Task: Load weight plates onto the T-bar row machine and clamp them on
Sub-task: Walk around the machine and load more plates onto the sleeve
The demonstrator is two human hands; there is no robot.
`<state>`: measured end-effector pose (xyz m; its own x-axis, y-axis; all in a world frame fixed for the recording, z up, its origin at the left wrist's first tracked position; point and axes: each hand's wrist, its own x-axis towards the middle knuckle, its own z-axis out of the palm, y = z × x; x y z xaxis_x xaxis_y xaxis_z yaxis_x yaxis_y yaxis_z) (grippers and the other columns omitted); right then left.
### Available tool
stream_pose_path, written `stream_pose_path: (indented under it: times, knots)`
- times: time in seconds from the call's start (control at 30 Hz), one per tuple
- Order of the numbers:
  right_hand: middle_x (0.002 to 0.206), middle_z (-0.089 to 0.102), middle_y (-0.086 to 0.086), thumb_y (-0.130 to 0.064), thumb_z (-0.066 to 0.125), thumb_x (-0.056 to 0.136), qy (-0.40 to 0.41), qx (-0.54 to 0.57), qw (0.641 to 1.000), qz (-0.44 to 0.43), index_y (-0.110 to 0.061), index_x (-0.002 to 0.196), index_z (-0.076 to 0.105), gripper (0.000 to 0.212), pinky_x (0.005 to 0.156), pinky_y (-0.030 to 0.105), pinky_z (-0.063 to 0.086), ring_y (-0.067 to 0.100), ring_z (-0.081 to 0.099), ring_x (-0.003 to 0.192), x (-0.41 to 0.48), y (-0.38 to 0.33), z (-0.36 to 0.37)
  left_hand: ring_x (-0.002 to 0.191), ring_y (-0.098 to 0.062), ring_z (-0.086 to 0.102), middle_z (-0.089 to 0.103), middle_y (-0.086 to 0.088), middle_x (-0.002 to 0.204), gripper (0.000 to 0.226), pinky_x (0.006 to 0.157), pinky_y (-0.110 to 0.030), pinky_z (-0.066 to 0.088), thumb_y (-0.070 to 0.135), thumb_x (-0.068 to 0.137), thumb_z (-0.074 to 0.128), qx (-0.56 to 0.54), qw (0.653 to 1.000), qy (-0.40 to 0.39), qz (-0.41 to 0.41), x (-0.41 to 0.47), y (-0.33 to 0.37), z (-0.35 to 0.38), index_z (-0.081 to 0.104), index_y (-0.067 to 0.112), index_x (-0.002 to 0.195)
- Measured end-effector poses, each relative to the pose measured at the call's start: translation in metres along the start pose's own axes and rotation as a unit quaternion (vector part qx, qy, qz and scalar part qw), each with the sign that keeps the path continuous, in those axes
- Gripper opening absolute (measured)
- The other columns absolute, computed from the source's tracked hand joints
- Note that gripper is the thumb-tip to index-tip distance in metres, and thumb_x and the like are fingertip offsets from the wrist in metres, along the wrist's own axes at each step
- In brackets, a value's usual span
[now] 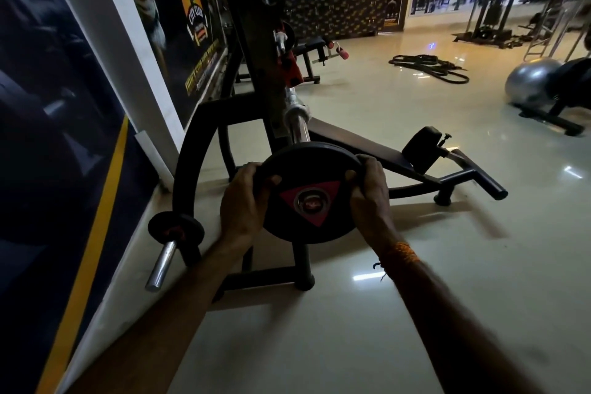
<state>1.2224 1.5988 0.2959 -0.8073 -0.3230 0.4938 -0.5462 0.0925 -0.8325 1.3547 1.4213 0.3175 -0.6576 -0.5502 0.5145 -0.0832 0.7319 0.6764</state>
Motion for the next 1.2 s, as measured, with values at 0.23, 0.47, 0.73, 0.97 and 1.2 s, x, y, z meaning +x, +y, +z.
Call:
stream_pose_path:
  times: [0.23,0.47,0.73,0.97,1.2]
  knots:
    - [0.13,0.046,0.008,-0.017,0.05,0.093,-0.018,-0.079,0.992,-0.101,-0.018,0.145,0.043,0.052,0.097,0.036,0.04,0.019,0.042,0.116,0.044,0.017,0.021,0.102,-0.025,0.066,0.061,-0.002,0.129,0.05,0.068,-0.042,0.056,0.035,0.098,0.054,0.15,0.986,0.038,0.057,0.039,-0.013,0.022,0.038,0.029,0.146]
    - [0.171,-0.002,0.009,-0.019,0.055,0.092,-0.083,-0.237,0.956,-0.154,-0.028,0.162,0.0,0.09,0.121,0.065,0.017,0.03,0.006,0.158,0.099,0.047,0.038,0.154,-0.022,0.018,-0.001,0.001,0.169,0.098,0.114,-0.051,0.038,0.019,0.096,0.066,0.27,0.951,0.012,0.149,0.094,-0.045,0.043,-0.009,0.027,0.159]
    - [0.171,-0.003,0.006,-0.029,0.069,0.093,-0.093,-0.295,0.942,-0.133,-0.033,0.16,-0.011,0.105,0.122,0.067,0.011,0.029,0.001,0.158,0.174,0.074,0.075,0.155,-0.026,-0.001,-0.004,-0.002,0.169,0.111,0.122,-0.061,0.013,0.003,0.081,0.073,0.324,0.938,0.004,0.127,0.171,-0.076,0.073,-0.001,0.023,0.16]
    - [0.167,0.017,0.014,-0.041,0.044,0.086,-0.101,-0.247,0.958,-0.101,-0.024,0.161,0.009,0.085,0.109,0.066,0.041,0.04,0.025,0.151,0.228,0.089,0.102,0.155,-0.025,-0.007,-0.01,0.0,0.168,0.11,0.123,-0.059,0.009,0.002,0.079,0.064,0.325,0.937,-0.024,0.125,0.228,-0.098,0.092,-0.008,0.024,0.159]
    - [0.16,0.028,0.015,-0.035,0.049,0.082,-0.078,-0.237,0.96,-0.128,-0.028,0.155,0.015,0.081,0.082,0.056,0.06,0.042,0.048,0.135,0.25,0.106,0.118,0.156,-0.023,0.005,-0.006,0.001,0.169,0.102,0.122,-0.058,0.019,0.013,0.083,0.061,0.275,0.954,-0.034,0.113,0.252,-0.11,0.105,-0.006,0.026,0.159]
